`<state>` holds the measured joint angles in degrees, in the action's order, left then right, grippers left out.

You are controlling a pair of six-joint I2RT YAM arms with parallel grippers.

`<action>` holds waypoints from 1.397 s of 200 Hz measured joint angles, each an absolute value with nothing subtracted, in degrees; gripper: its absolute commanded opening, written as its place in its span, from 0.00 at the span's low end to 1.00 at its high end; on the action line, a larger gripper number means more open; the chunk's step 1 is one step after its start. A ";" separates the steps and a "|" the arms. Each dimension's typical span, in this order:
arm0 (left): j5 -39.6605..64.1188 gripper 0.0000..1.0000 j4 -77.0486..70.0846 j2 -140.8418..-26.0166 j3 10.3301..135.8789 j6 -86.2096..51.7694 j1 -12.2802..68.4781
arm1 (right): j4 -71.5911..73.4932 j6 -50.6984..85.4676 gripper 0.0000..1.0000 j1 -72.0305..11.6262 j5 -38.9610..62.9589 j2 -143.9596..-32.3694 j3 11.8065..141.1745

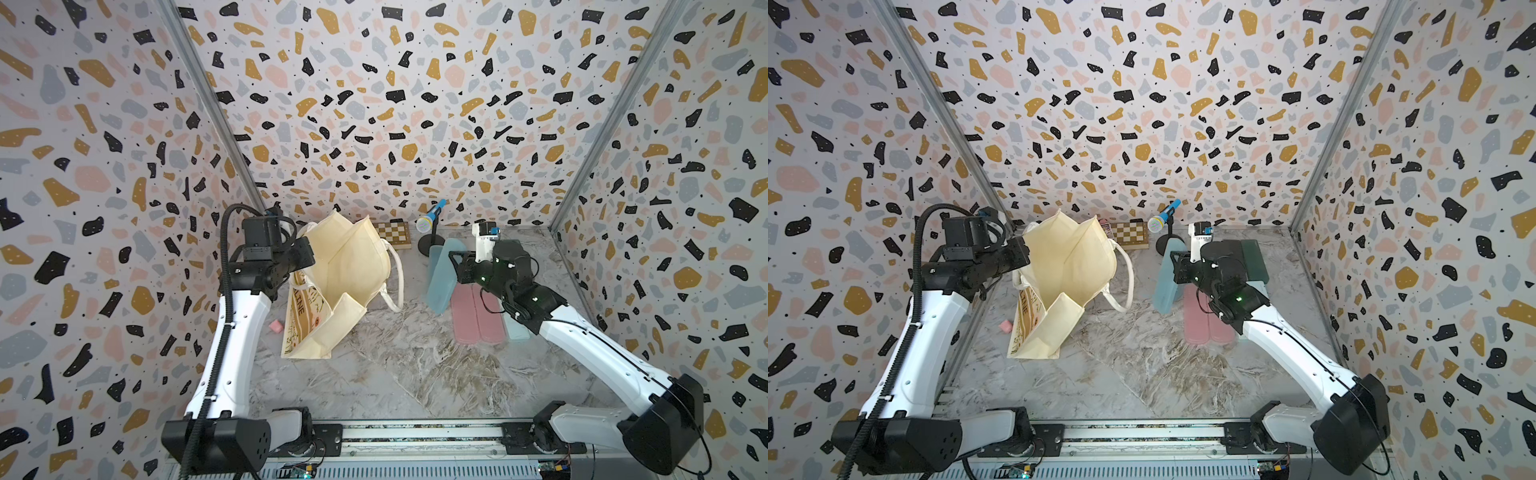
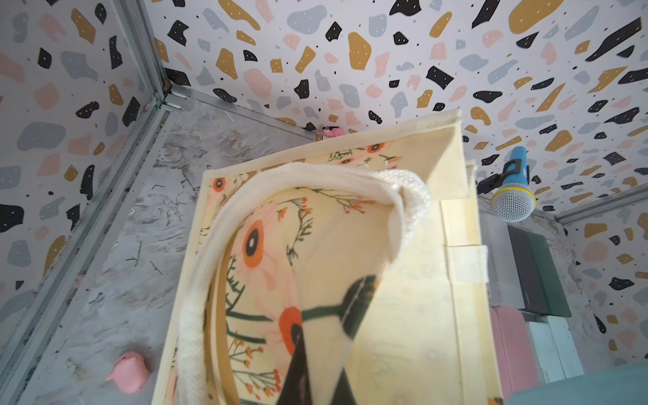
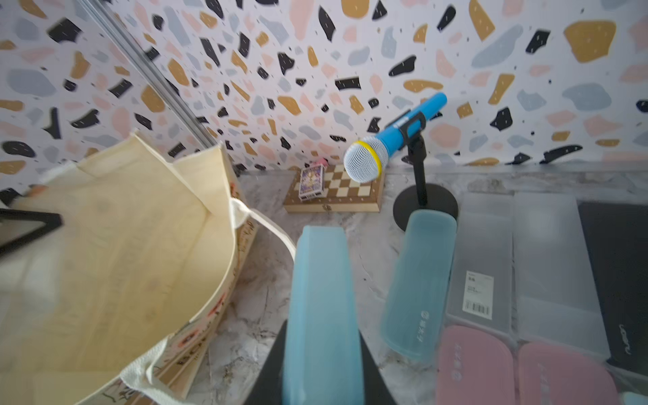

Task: Take out the pencil case from the canvas bag
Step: Place the pencil case at the center of the board.

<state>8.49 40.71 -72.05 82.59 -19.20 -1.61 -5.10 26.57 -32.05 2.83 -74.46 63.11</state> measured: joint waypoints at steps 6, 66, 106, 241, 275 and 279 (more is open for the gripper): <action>8.54 0.00 41.08 -72.18 83.42 -19.29 -1.61 | -6.57 26.48 0.12 -31.31 4.27 -75.94 63.40; 15.40 0.00 39.72 -72.10 83.13 -18.04 -1.78 | -16.88 23.90 0.15 -28.95 15.44 -87.68 66.26; 19.20 0.00 38.87 -71.64 80.90 -17.17 -1.78 | -18.39 22.81 0.15 -28.95 19.44 -94.19 68.86; 23.38 0.00 38.50 -71.70 80.73 -17.08 -1.76 | -17.17 23.11 0.45 -26.39 23.38 -108.57 72.69; 23.51 0.00 38.50 -71.77 80.71 -17.02 -1.76 | -17.04 22.83 0.58 -26.35 20.05 -108.20 72.12; 23.51 0.00 38.50 -71.77 80.71 -17.04 -1.76 | -17.04 22.90 0.59 -26.37 19.49 -107.98 71.92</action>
